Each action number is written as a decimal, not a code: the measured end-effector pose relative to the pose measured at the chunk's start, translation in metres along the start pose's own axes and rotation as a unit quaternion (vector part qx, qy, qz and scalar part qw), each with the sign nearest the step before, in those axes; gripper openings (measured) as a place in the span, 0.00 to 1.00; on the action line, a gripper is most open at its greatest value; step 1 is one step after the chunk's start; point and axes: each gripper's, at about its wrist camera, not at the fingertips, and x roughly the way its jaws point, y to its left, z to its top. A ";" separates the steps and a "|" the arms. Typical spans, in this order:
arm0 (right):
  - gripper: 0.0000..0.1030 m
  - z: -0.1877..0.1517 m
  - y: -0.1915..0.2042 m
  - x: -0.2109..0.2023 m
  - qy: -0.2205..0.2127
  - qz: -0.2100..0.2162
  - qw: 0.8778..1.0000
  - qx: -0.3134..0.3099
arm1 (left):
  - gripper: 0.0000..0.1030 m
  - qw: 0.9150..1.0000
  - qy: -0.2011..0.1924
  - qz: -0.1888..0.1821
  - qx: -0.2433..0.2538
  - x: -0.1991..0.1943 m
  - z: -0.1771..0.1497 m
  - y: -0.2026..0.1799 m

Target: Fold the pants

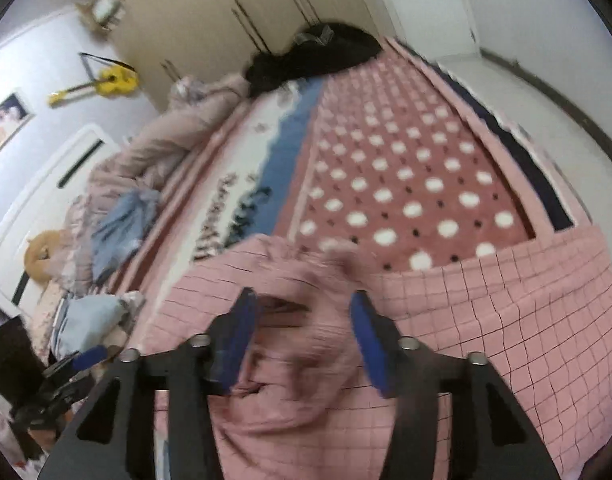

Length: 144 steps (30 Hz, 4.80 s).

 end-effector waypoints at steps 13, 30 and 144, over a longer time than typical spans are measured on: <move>0.02 -0.042 0.045 0.050 0.075 0.049 0.995 -0.035 | 0.66 1.000 0.000 0.006 0.005 -0.013 -0.009 -0.001; 0.09 -0.062 -0.054 -0.028 0.054 -0.005 0.998 0.043 | 0.73 0.985 0.078 0.094 0.120 0.056 -0.035 -0.051; 0.65 -0.136 -0.302 -0.165 -0.032 0.054 0.946 0.318 | 0.73 0.999 0.041 0.012 0.034 0.066 0.029 -0.105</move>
